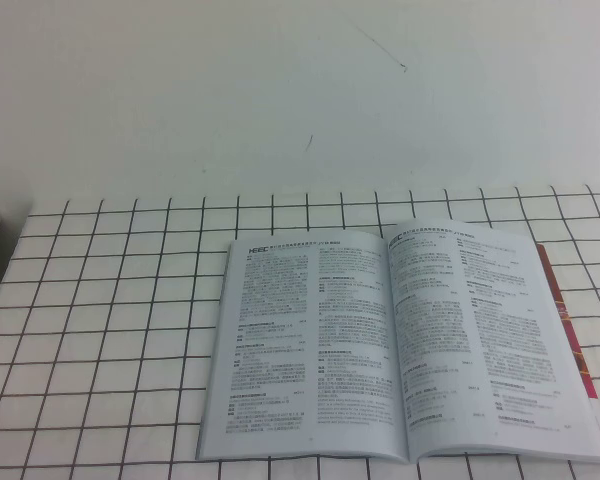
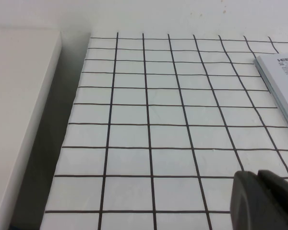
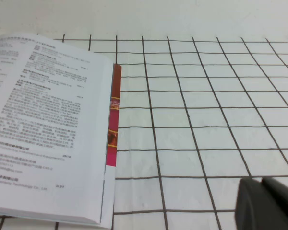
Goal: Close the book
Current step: 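Close the open booklet and leave it lying on the table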
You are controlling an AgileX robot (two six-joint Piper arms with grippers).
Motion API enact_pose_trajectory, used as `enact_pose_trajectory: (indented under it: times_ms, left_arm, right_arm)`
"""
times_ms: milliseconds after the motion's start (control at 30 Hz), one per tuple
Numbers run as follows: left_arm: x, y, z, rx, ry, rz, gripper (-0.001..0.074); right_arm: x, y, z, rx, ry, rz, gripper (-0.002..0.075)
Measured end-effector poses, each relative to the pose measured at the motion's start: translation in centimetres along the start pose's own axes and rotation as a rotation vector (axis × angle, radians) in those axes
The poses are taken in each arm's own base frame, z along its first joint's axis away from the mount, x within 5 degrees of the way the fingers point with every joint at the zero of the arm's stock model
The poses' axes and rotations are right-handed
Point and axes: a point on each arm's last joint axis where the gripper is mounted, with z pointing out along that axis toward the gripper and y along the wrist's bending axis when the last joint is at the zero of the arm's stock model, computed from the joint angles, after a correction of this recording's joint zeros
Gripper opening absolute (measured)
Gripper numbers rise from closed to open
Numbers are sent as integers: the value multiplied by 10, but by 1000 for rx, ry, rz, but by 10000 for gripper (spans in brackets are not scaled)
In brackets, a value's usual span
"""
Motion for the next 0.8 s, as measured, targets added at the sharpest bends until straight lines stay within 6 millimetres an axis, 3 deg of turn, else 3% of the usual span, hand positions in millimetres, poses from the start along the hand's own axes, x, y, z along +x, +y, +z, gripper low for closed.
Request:
enact_pose_trajectory:
  times_ms: [800]
  left_arm:
    - [0,0,0,-3,-1,8,-3]
  right_arm:
    - [0,0,0,0,0,0,-3]
